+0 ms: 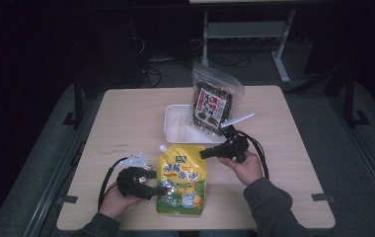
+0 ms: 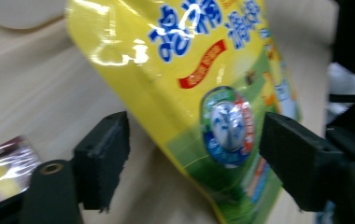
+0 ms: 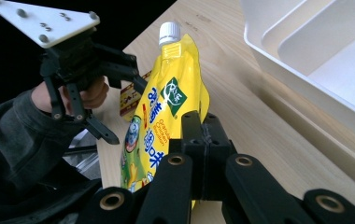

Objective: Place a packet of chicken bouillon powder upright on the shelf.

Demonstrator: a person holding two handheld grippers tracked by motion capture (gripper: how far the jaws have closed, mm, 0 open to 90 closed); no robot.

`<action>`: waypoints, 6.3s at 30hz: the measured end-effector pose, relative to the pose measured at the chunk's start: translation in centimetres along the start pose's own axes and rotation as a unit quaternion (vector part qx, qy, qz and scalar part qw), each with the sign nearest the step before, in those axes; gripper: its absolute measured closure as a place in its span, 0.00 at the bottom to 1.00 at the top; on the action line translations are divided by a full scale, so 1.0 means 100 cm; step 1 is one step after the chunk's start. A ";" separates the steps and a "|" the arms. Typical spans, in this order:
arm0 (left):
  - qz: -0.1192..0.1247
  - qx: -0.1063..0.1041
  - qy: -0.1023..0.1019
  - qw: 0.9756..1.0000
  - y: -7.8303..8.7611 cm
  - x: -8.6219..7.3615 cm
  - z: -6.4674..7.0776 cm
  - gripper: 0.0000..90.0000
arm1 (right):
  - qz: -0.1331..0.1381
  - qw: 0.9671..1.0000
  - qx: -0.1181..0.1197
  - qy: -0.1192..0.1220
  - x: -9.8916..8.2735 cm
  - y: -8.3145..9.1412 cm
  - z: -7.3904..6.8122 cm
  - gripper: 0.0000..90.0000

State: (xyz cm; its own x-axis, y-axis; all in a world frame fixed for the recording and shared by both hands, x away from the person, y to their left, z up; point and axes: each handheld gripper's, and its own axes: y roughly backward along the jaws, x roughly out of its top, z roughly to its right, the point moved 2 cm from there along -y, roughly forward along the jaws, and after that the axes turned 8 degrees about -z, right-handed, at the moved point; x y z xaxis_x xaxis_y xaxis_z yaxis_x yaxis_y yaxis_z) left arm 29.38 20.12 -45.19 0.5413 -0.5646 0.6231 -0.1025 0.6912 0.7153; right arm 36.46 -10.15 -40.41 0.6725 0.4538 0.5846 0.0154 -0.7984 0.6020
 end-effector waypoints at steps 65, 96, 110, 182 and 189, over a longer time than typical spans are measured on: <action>0.058 -0.050 -0.014 0.997 0.014 0.002 -0.002 0.71 | -0.069 0.994 0.080 0.035 0.019 -0.006 -0.019 1.00; 0.048 0.028 -0.006 0.998 0.033 -0.007 -0.005 0.48 | 0.019 0.996 0.089 0.005 0.027 0.033 -0.039 1.00; 0.045 0.045 -0.001 0.998 0.036 -0.009 -0.006 0.44 | 0.071 0.995 0.068 -0.010 0.042 0.048 -0.045 1.00; 0.051 0.069 0.014 0.996 0.047 -0.016 -0.015 0.39 | 0.244 0.963 -0.078 -0.085 0.141 0.026 -0.032 1.00; 0.051 0.068 0.016 0.996 0.047 -0.017 -0.017 0.39 | 0.256 0.958 -0.094 -0.090 0.145 0.018 -0.029 1.00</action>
State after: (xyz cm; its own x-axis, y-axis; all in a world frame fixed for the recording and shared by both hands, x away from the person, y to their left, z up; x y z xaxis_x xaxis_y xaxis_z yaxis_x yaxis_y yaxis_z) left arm 29.35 25.07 -43.45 0.5492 -0.4785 0.6851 -0.2694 0.6747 0.6872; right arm 44.10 -3.90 -29.30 0.6737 -0.0674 0.7359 -0.4726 -0.8048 0.3590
